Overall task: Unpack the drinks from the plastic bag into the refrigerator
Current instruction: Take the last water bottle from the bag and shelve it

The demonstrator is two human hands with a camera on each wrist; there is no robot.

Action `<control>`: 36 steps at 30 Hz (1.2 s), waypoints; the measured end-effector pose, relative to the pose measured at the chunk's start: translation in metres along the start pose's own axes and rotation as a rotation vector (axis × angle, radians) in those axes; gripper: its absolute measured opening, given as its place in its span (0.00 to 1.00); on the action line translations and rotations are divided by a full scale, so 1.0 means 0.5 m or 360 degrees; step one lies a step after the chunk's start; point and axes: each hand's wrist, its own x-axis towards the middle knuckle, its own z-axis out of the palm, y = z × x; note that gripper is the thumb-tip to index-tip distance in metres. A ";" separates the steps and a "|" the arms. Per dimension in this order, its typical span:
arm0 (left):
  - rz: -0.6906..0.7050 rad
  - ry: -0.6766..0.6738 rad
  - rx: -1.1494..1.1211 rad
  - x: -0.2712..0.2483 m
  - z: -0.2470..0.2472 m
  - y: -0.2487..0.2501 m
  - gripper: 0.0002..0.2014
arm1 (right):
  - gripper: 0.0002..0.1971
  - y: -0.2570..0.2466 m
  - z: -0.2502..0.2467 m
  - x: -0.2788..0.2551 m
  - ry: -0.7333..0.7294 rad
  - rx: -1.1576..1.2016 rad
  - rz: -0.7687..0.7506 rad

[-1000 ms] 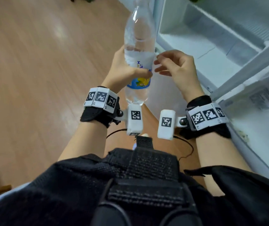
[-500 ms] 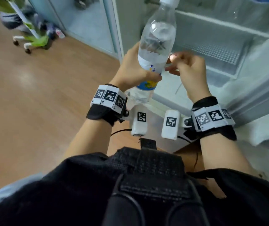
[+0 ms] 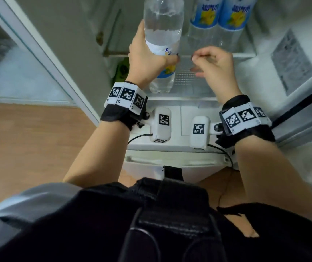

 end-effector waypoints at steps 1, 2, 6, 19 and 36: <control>0.0004 -0.0002 -0.0022 0.018 0.004 -0.004 0.37 | 0.07 0.004 -0.001 0.015 0.0034 -0.0035 0.0016; 0.0003 -0.0005 -0.0034 0.036 0.008 -0.008 0.38 | 0.06 0.008 -0.003 0.029 0.0069 -0.0073 0.0024; 0.0064 -0.0032 -0.0002 0.095 0.029 -0.008 0.38 | 0.12 0.030 -0.018 0.078 0.0170 -0.0258 0.0118; 0.0250 -0.0123 -0.0104 0.195 0.054 -0.002 0.37 | 0.10 0.099 -0.034 0.118 0.0215 -0.0440 0.0250; -0.0125 -0.0077 0.0201 0.208 0.096 -0.078 0.33 | 0.20 0.116 -0.032 0.101 0.0161 -0.0586 0.0030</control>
